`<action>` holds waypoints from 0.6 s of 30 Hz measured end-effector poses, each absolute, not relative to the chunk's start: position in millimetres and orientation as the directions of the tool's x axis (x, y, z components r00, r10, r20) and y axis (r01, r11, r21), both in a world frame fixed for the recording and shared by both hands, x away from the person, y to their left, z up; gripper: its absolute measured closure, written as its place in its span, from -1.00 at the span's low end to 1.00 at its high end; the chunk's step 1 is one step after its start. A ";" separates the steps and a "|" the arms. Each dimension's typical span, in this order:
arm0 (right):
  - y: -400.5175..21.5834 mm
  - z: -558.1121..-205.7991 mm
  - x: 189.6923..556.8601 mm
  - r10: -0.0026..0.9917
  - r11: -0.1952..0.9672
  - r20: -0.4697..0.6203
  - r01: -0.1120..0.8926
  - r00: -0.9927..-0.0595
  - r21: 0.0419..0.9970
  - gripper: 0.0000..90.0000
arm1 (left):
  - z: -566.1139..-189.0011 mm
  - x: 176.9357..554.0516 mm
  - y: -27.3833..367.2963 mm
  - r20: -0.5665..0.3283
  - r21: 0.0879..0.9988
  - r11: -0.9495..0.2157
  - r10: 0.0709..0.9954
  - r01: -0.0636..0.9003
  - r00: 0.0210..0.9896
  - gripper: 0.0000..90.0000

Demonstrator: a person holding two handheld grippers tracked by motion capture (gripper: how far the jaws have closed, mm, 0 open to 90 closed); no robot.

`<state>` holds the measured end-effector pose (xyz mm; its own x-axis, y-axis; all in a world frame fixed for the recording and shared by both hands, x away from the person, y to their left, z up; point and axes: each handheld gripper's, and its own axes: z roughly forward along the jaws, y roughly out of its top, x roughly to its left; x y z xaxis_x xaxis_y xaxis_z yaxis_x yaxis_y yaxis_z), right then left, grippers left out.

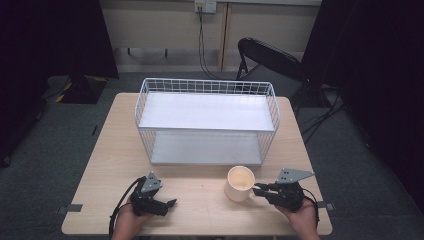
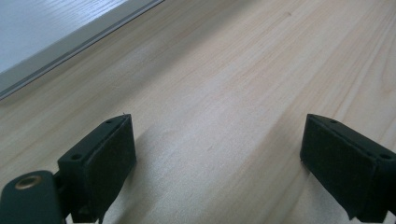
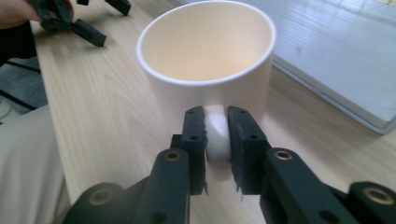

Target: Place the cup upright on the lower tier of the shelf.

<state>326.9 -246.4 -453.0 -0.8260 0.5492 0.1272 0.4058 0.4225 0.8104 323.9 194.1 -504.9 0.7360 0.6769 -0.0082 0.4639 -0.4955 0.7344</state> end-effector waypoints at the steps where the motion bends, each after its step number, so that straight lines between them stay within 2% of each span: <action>1: -245.7 -452.9 326.8 0.542 0.428 0.126 0.403 -0.831 0.809 0.75 | -504.9 323.9 194.2 -0.007 0.734 -0.496 0.677 0.463 0.736 -0.78; 18: -243.6 -442.3 323.2 0.552 0.467 0.042 0.351 -0.833 0.812 0.79 | -505.0 323.8 194.1 -0.010 0.735 -0.494 0.677 0.465 0.736 -0.78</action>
<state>323.2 -243.6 -442.3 -0.8329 0.5518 0.0420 0.3506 0.4674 0.8115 323.8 194.1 -505.0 0.7357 0.6772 -0.0099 0.4649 -0.4943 0.7345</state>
